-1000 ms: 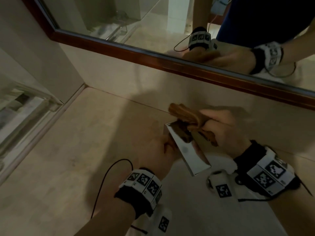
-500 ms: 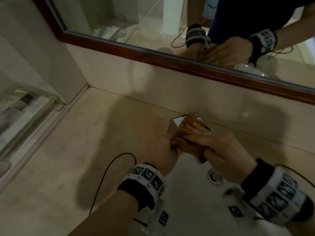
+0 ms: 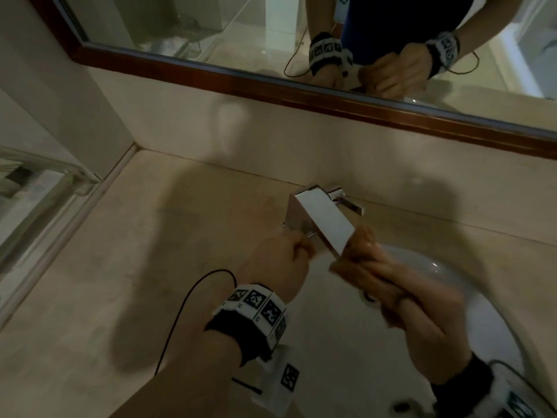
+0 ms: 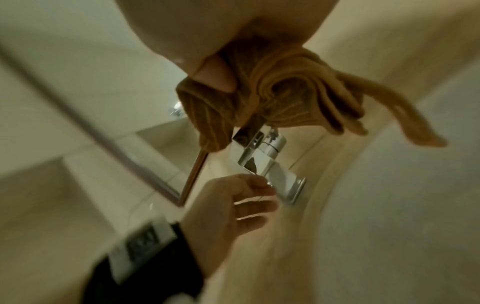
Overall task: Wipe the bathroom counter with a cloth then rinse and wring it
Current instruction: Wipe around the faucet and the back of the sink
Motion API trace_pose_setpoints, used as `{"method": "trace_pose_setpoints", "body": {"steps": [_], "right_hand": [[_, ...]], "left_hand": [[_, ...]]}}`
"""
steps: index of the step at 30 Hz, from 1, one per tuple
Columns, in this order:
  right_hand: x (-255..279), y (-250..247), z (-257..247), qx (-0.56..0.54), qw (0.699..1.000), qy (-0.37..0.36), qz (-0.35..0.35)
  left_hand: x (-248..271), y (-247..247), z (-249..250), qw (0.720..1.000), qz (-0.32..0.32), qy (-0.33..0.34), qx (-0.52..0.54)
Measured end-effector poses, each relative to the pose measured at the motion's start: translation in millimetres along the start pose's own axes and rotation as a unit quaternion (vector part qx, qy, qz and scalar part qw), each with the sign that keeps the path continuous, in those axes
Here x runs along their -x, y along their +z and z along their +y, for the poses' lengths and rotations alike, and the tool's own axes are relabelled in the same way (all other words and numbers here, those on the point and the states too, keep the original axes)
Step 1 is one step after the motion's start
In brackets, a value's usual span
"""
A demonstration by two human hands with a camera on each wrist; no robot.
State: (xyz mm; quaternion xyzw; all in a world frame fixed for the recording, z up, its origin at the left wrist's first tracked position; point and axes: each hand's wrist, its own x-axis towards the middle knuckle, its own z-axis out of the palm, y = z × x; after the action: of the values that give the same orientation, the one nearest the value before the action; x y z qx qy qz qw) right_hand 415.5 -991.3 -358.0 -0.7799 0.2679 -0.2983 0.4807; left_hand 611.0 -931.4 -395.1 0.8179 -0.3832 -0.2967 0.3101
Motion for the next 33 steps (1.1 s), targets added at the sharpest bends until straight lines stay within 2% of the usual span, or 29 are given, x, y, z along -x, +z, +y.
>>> {"method": "trace_pose_setpoints", "body": {"steps": [2,4,7,10,12,14,16,19,22,23,24,26,27,30,33], "right_hand": [[-3.1,12.2,-7.1,-0.108,0.982,0.109,0.106],[-12.6,19.6,-8.1,-0.222,0.934,0.233,0.154],[-27.6,24.9,-2.5,-0.416,0.834,0.334,0.140],[-38.9,28.7,2.8,-0.542,0.719,0.412,0.142],[-41.7,30.2,7.7,-0.580,0.681,0.429,0.128],[-37.3,26.8,15.2,-0.600,0.668,0.426,0.113],[-28.3,22.3,19.6,-0.610,0.660,0.429,0.093],[-20.9,22.1,24.9,-0.619,0.647,0.438,0.082],[-31.2,35.8,26.9,-0.610,0.653,0.433,0.120],[-36.5,41.4,26.2,-0.606,0.658,0.427,0.133],[-40.9,47.3,26.4,-0.597,0.666,0.421,0.149],[-45.3,60.5,30.6,-0.553,0.706,0.400,0.189],[-45.8,68.1,34.0,-0.533,0.729,0.374,0.212],[-49.3,95.1,37.6,-0.486,0.781,0.321,0.226],[-55.3,119.5,34.3,-0.375,0.852,0.322,0.169]], "left_hand": [[1.9,1.6,2.6,0.999,-0.012,-0.002,0.032],[4.4,2.4,6.0,0.999,-0.033,0.014,0.037],[5.3,2.4,8.5,0.999,-0.023,0.040,0.024],[0.6,7.0,2.4,0.999,0.017,0.042,0.004],[-3.7,8.8,-5.6,0.999,0.026,0.036,0.002],[-5.7,6.8,-11.0,0.999,0.015,0.030,-0.003],[-5.6,7.4,-14.8,0.999,0.021,0.024,-0.005],[-7.2,8.7,-21.1,0.998,0.063,0.012,0.024],[-10.1,7.6,-26.8,0.998,0.033,-0.001,0.054],[-10.3,7.9,-28.3,0.998,0.039,-0.005,0.055],[-11.3,9.8,-28.4,0.995,0.083,-0.008,0.050],[-11.4,6.9,-29.0,0.978,0.202,-0.009,0.043],[-9.7,4.3,-29.1,0.977,0.206,-0.013,0.047],[-6.5,3.1,-35.5,0.988,0.142,-0.007,0.066],[-7.2,9.1,-40.4,0.984,0.141,0.008,0.111]]}}
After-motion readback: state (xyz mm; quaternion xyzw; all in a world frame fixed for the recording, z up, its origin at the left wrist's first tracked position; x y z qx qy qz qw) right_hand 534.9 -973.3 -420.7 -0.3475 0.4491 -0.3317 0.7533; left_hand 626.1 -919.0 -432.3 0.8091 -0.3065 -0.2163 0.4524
